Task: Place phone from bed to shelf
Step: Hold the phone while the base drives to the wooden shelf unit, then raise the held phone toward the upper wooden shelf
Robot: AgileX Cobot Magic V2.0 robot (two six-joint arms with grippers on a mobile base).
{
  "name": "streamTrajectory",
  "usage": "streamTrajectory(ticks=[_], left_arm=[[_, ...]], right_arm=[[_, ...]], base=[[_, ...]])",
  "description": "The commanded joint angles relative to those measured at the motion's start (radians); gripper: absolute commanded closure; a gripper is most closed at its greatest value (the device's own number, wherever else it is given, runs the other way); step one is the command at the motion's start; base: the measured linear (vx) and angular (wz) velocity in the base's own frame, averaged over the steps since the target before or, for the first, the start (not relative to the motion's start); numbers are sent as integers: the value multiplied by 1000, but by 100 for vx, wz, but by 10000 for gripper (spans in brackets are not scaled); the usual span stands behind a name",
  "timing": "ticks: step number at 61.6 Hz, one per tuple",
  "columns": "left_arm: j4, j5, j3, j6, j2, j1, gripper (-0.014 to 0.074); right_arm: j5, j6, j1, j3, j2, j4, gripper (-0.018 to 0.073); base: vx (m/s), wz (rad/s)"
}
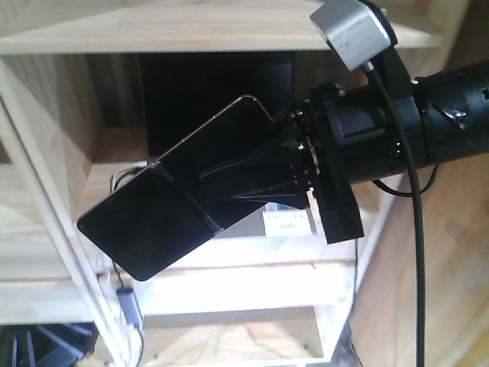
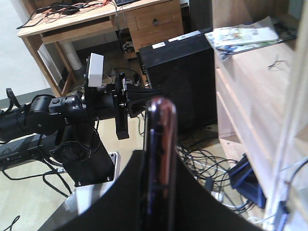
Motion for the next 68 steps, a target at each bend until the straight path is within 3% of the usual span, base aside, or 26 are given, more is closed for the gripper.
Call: streamTrajectory(ticks=[1, 32, 68], left_arm=[[-9, -72, -22, -6, -11, -5, 595], [-9, -72, -22, -6, -11, -5, 595], [-9, -72, -22, -6, -11, -5, 595]], right_arm=[[64, 1, -2, -24, -34, 94, 561], [63, 1, -2, -24, -34, 94, 561], [64, 1, -2, -24, -34, 94, 561]], base=[[29, 7], [22, 2], [3, 0]])
